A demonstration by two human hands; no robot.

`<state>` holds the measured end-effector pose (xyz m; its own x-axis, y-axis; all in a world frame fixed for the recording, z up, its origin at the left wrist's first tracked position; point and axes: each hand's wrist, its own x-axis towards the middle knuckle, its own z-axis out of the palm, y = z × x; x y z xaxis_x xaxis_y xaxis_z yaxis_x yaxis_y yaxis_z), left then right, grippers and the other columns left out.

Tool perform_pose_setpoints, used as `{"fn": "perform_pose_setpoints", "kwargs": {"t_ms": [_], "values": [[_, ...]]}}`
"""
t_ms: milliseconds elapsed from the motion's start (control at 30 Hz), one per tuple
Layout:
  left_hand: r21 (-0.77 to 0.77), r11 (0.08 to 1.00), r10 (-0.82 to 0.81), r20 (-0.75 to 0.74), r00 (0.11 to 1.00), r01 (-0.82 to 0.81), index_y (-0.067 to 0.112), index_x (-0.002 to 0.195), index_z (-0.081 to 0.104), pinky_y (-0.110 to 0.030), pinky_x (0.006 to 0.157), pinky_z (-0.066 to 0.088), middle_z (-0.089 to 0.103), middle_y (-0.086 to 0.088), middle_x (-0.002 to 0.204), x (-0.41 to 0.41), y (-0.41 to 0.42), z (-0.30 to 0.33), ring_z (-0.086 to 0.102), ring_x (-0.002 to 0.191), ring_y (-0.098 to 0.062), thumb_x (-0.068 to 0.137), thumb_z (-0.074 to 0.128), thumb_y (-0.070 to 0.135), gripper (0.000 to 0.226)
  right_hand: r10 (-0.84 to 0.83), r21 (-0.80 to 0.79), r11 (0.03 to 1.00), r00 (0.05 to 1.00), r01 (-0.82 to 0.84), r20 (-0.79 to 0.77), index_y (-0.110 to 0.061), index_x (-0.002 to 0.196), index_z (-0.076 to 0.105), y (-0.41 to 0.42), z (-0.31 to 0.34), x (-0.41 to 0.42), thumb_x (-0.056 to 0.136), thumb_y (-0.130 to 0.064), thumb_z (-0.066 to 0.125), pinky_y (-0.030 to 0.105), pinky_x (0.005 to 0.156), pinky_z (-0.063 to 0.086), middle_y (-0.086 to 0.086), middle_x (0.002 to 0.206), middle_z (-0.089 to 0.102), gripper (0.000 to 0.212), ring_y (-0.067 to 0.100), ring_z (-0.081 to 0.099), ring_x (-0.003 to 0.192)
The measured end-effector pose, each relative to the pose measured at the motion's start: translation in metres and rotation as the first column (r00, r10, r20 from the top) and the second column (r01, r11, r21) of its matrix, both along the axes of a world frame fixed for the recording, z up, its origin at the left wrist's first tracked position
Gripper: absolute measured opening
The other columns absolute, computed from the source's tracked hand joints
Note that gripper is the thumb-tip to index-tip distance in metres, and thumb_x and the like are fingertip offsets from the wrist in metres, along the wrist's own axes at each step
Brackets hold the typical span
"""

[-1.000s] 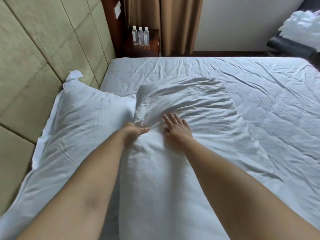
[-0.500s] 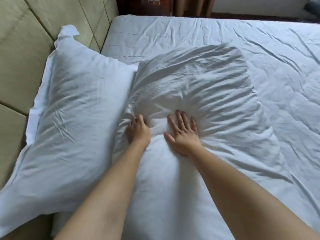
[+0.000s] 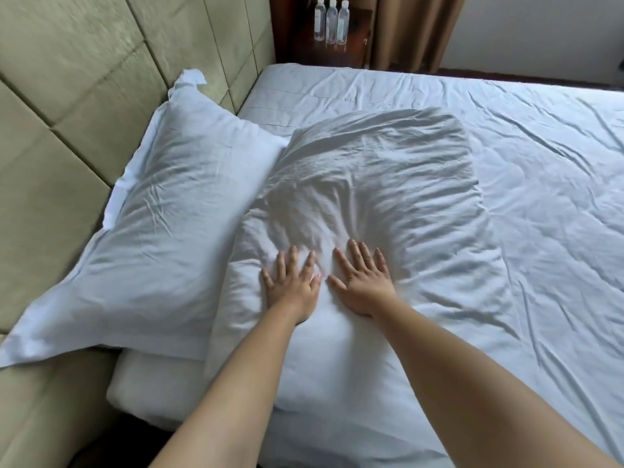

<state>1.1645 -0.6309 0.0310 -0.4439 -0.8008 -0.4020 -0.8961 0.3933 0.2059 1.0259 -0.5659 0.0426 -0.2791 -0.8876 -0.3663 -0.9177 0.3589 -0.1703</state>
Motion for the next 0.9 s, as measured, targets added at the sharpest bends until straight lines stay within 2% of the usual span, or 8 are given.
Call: {"fn": "perform_pose_setpoints", "kwargs": {"t_ms": [167, 400, 467, 567, 700, 767, 833, 900], "values": [[-0.004, 1.000, -0.028, 0.079, 0.996, 0.028, 0.037, 0.150, -0.008, -0.060, 0.112, -0.007, -0.018, 0.003, 0.159, -0.007, 0.058, 0.009, -0.019, 0.145, -0.023, 0.100, 0.013, 0.049, 0.056, 0.051, 0.027, 0.998, 0.999, -0.051, -0.003, -0.034, 0.151, -0.008, 0.063, 0.004, -0.001, 0.094, -0.064, 0.017, 0.039, 0.115, -0.018, -0.002, 0.159, -0.018, 0.069, 0.012, -0.019, 0.145], [-0.049, 0.998, -0.029, 0.119, 0.992, 0.035, 0.036, 0.149, -0.014, -0.060, 0.112, -0.010, -0.023, 0.001, 0.157, -0.014, 0.145, 0.000, -0.022, 0.145, -0.022, 0.100, 0.012, 0.047, 0.056, 0.081, 0.002, 0.997, 0.994, -0.081, 0.069, -0.033, 0.151, -0.011, 0.148, -0.011, -0.003, 0.092, -0.067, 0.016, 0.037, 0.114, -0.021, -0.004, 0.157, -0.023, 0.073, 0.011, -0.024, 0.143], [-0.052, 0.998, -0.023, 0.138, 0.990, 0.030, 0.034, 0.150, -0.013, -0.058, 0.113, -0.012, -0.022, 0.003, 0.158, -0.013, 0.164, -0.007, -0.021, 0.145, -0.020, 0.100, 0.012, 0.045, 0.056, 0.096, -0.004, 0.995, 0.992, -0.096, 0.078, -0.033, 0.151, -0.012, 0.165, -0.020, -0.003, 0.091, -0.068, 0.016, 0.037, 0.115, -0.020, -0.004, 0.156, -0.024, 0.075, 0.011, -0.024, 0.143], [0.008, 0.997, -0.081, 0.229, 0.970, 0.082, 0.023, 0.153, -0.003, -0.051, 0.116, -0.006, -0.012, 0.004, 0.160, -0.006, 0.186, -0.007, -0.010, 0.147, -0.015, 0.101, 0.016, 0.039, 0.057, 0.147, 0.094, 0.984, 0.986, -0.155, 0.081, -0.032, 0.151, -0.011, 0.187, -0.024, 0.000, 0.092, -0.066, 0.018, 0.039, 0.116, -0.017, -0.003, 0.157, -0.024, 0.074, 0.012, -0.022, 0.144], [0.108, 0.987, -0.140, 0.224, 0.964, 0.118, 0.014, 0.153, 0.008, -0.038, 0.120, 0.008, 0.003, 0.003, 0.161, 0.005, 0.183, 0.018, 0.005, 0.147, -0.011, 0.100, 0.022, 0.021, 0.055, 0.209, 0.170, 0.960, 0.975, -0.220, 0.080, -0.029, 0.153, 0.002, 0.183, -0.002, -0.001, 0.092, -0.062, 0.028, 0.043, 0.119, -0.006, -0.001, 0.160, -0.010, 0.074, 0.015, -0.009, 0.147], [0.120, 0.988, -0.122, 0.174, 0.977, 0.101, 0.015, 0.152, 0.016, -0.033, 0.118, 0.016, 0.012, 0.002, 0.160, 0.010, 0.172, 0.041, 0.014, 0.146, -0.012, 0.096, 0.026, 0.011, 0.057, 0.218, 0.111, 0.967, 0.971, -0.228, 0.095, -0.027, 0.148, 0.023, 0.170, 0.013, -0.003, 0.090, -0.058, 0.036, 0.043, 0.118, 0.008, 0.003, 0.159, 0.012, 0.068, 0.019, 0.008, 0.146], [0.088, 0.995, -0.068, 0.161, 0.985, 0.055, 0.016, 0.151, 0.021, -0.033, 0.116, 0.022, 0.020, 0.001, 0.158, 0.017, 0.162, 0.060, 0.022, 0.144, -0.016, 0.093, 0.027, 0.006, 0.060, 0.232, 0.053, 0.970, 0.968, -0.237, 0.092, -0.027, 0.139, 0.038, 0.157, 0.027, -0.005, 0.089, -0.052, 0.043, 0.040, 0.113, 0.021, 0.004, 0.147, 0.032, 0.056, 0.021, 0.025, 0.139], [0.067, 0.998, -0.012, 0.170, 0.985, 0.000, 0.017, 0.150, 0.023, -0.036, 0.114, 0.026, 0.023, 0.001, 0.157, 0.029, 0.152, 0.070, 0.025, 0.143, -0.020, 0.091, 0.027, 0.004, 0.061, 0.256, 0.027, 0.965, 0.963, -0.259, 0.080, -0.025, 0.139, 0.040, 0.147, 0.038, -0.005, 0.090, -0.048, 0.047, 0.039, 0.112, 0.024, 0.005, 0.143, 0.035, 0.055, 0.023, 0.029, 0.137]]}}
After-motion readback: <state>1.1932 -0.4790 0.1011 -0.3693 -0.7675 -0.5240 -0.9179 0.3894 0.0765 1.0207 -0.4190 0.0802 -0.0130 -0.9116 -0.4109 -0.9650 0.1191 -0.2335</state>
